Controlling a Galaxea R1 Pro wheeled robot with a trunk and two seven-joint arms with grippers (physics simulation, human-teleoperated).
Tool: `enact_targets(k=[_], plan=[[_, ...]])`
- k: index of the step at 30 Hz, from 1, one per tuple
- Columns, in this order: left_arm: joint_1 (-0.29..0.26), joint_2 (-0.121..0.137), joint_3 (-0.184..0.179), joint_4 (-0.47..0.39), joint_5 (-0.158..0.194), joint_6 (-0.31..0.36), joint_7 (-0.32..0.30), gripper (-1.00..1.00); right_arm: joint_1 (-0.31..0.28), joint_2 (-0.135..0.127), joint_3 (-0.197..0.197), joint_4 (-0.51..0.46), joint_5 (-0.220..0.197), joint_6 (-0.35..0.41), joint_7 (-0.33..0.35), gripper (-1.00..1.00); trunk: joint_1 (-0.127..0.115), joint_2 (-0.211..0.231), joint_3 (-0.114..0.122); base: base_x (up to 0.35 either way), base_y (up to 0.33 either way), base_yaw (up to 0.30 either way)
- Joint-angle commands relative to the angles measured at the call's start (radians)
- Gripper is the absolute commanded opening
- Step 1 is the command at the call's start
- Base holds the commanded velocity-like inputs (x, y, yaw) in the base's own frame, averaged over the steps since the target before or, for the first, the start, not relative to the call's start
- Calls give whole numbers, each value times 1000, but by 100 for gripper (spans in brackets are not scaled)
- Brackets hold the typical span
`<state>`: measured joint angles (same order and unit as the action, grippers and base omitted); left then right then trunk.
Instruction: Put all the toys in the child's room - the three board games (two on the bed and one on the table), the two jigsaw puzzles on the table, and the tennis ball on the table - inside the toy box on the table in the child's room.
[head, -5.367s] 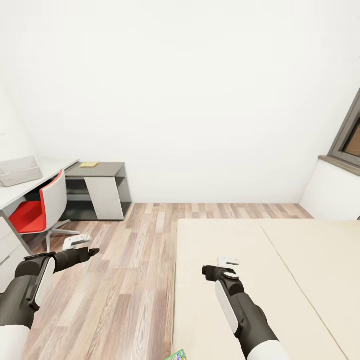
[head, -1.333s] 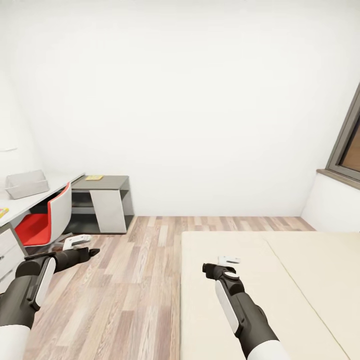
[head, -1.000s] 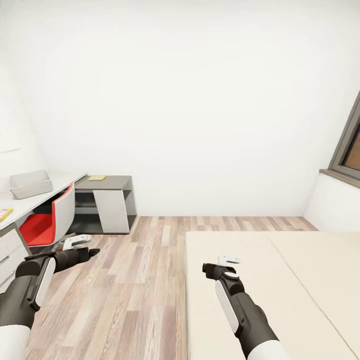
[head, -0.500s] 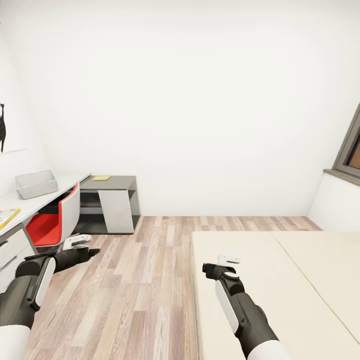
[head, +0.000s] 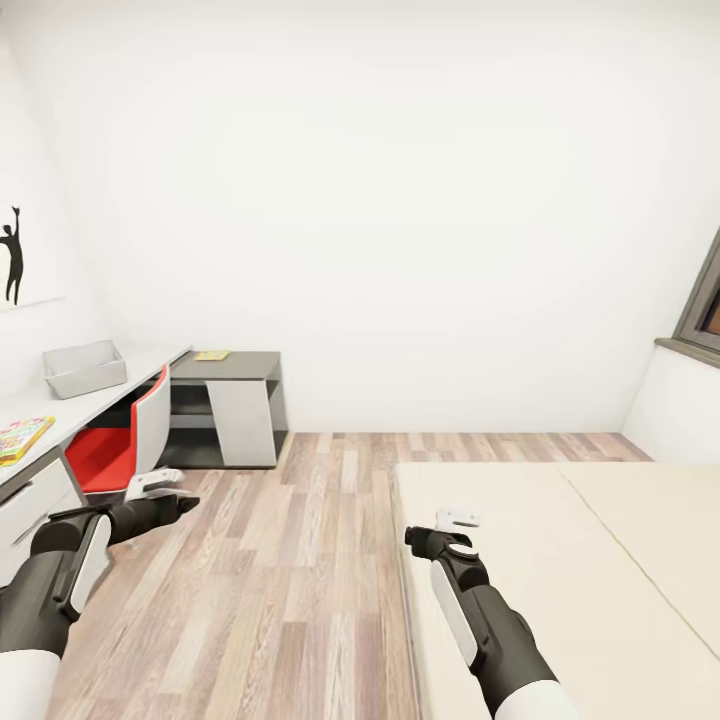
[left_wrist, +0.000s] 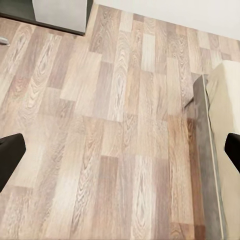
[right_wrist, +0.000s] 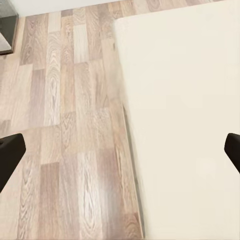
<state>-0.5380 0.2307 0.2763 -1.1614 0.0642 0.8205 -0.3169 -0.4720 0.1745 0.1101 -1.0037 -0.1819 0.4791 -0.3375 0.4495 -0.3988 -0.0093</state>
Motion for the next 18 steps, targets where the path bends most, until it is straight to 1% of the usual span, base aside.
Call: enact_targets(k=[1,18], plan=[[0,0,1,0,6,6,0,100,-1,0,2,-1,-10,3,-9,100,1,-1,-1,0,177,0],[0,0,1,0,6,6,0,100,-1,0,2,-1,-10,2,-9,100,1,-1,-1,0,177,0]])
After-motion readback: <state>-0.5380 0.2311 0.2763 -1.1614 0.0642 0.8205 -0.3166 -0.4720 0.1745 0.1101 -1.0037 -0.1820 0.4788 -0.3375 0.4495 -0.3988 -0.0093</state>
